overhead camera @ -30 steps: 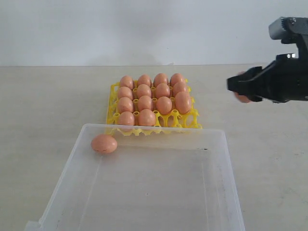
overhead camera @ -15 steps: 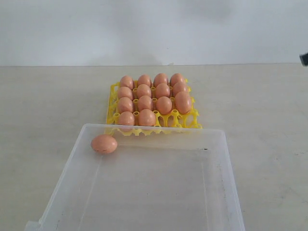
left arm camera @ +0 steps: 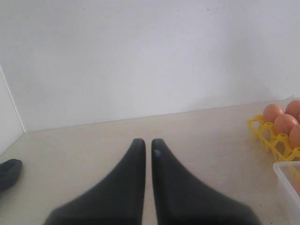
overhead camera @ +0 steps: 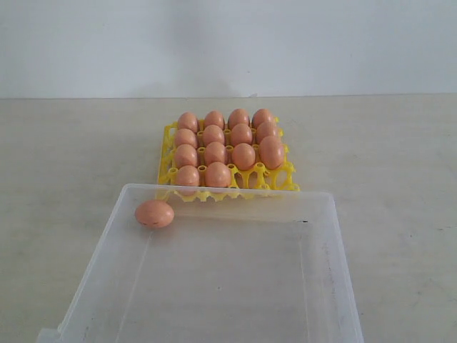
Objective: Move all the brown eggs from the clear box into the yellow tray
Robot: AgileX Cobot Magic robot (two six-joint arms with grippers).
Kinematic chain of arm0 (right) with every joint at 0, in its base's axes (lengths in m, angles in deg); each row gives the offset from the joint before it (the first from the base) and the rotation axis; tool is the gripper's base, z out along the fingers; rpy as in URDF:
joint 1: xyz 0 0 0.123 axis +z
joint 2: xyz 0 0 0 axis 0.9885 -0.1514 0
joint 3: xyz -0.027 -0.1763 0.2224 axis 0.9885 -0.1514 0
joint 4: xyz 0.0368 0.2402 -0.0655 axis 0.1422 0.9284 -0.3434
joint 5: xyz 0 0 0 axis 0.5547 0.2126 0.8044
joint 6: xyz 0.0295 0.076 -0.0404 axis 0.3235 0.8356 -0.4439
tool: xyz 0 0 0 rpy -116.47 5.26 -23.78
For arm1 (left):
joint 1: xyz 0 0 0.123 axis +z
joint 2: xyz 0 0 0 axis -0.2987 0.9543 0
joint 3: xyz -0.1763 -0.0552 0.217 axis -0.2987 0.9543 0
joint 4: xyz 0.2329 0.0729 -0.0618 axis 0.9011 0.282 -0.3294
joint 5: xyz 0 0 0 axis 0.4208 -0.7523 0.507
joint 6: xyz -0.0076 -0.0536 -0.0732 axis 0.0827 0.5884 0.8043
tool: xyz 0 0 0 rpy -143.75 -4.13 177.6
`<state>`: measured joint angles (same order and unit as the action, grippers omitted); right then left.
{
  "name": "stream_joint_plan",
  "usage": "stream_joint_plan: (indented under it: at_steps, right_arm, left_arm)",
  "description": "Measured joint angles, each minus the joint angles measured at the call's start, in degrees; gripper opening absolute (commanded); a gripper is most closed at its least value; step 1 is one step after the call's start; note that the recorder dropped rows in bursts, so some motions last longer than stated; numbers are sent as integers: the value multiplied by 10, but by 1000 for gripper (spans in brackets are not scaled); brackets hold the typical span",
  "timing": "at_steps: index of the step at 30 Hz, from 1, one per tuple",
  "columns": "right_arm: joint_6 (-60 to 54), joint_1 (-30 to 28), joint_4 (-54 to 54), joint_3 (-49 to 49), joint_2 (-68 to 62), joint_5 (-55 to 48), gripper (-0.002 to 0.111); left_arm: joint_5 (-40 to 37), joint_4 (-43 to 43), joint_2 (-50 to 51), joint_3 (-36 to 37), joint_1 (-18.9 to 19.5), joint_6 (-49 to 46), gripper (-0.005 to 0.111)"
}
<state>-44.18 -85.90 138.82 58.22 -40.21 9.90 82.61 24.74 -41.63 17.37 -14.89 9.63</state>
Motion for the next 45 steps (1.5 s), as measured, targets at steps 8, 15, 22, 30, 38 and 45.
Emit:
stream_joint_plan:
  at_steps: [8, 15, 22, 30, 38, 45]
  right_arm:
    - [-84, 0, 6, 75, -10, -169, 0]
    - [-394, 9, -53, 100, -10, -407, 0]
    - [-321, 70, -479, 100, -11, -439, 0]
    - [175, 80, -903, 100, -12, -277, 0]
    - [567, 80, -643, 79, -12, -29, 0]
    - [820, 80, -610, -8, -12, 191, 0]
  left_arm:
    - [0, 0, 0, 0, 0, 0, 4]
    - [0, 0, 0, 0, 0, 0, 4]
    - [0, 0, 0, 0, 0, 0, 4]
    - [0, 0, 0, 0, 0, 0, 4]
    - [0, 0, 0, 0, 0, 0, 4]
    - [0, 0, 0, 0, 0, 0, 4]
